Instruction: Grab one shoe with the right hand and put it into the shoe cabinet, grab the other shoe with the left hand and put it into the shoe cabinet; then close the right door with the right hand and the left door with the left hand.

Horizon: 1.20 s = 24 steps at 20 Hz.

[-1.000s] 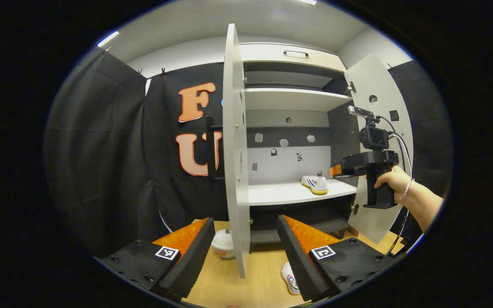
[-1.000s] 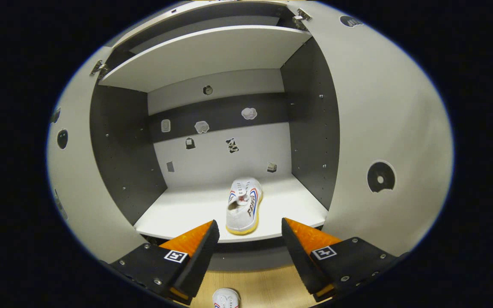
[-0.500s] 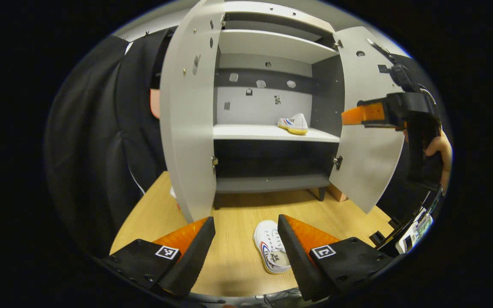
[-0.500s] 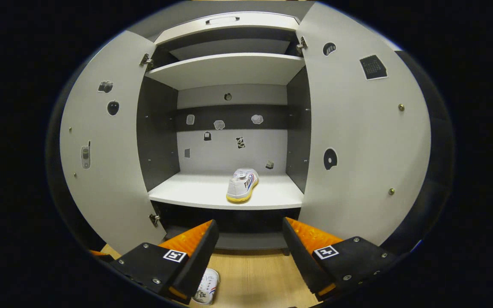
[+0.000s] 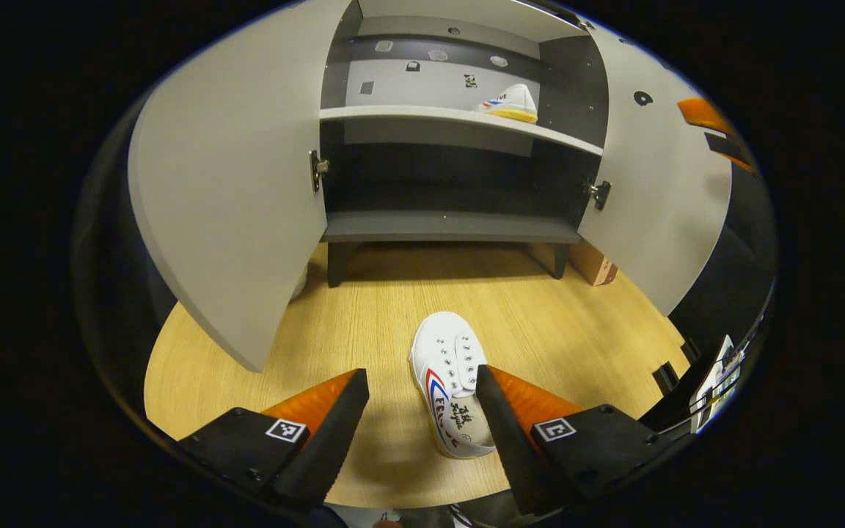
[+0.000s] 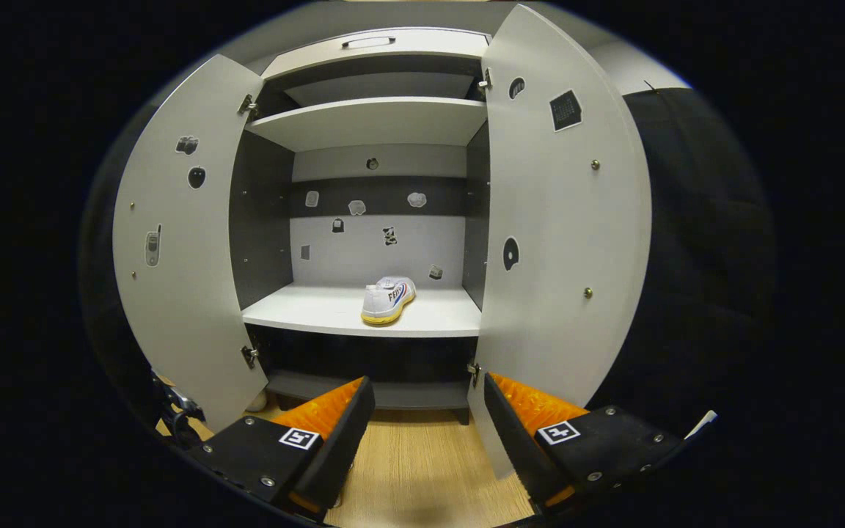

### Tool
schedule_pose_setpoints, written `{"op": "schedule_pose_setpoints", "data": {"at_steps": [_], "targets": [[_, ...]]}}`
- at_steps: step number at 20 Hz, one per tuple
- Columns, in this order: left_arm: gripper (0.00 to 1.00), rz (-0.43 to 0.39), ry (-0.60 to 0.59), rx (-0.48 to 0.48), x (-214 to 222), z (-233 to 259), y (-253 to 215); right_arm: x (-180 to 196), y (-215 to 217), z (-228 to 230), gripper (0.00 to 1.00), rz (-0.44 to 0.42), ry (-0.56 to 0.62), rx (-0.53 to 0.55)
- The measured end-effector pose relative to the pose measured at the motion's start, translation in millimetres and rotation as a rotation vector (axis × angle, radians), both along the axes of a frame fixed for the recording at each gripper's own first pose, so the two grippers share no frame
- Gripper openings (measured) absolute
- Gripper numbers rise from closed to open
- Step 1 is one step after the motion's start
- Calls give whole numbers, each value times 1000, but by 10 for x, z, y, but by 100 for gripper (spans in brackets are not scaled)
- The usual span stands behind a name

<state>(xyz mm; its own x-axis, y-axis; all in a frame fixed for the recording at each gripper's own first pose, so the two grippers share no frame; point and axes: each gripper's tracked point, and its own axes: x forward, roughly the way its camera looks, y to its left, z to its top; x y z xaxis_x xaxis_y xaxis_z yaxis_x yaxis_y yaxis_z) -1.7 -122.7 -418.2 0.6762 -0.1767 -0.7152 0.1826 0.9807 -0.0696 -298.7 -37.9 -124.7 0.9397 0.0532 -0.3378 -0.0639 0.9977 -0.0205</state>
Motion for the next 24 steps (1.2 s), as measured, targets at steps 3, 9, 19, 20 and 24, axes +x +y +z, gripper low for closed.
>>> {"op": "schedule_pose_setpoints", "data": {"at_steps": [3,9,19,20,24], "targets": [[97,5,67,4,-13,-333,-19,-76,-90,65,93,-15,-13,2],[97,6,191,15,-57,-833,-46,-182,-179,142,92,-31,-10,43],[79,14,315,-61,-168,-1081,-160,-206,-192,20,93,-27,25,53],[63,5,330,-73,-168,-1083,-233,-200,-190,7,93,-29,31,55],[29,-4,379,52,-155,-1146,-142,-166,-142,25,93,-19,29,59]]}}
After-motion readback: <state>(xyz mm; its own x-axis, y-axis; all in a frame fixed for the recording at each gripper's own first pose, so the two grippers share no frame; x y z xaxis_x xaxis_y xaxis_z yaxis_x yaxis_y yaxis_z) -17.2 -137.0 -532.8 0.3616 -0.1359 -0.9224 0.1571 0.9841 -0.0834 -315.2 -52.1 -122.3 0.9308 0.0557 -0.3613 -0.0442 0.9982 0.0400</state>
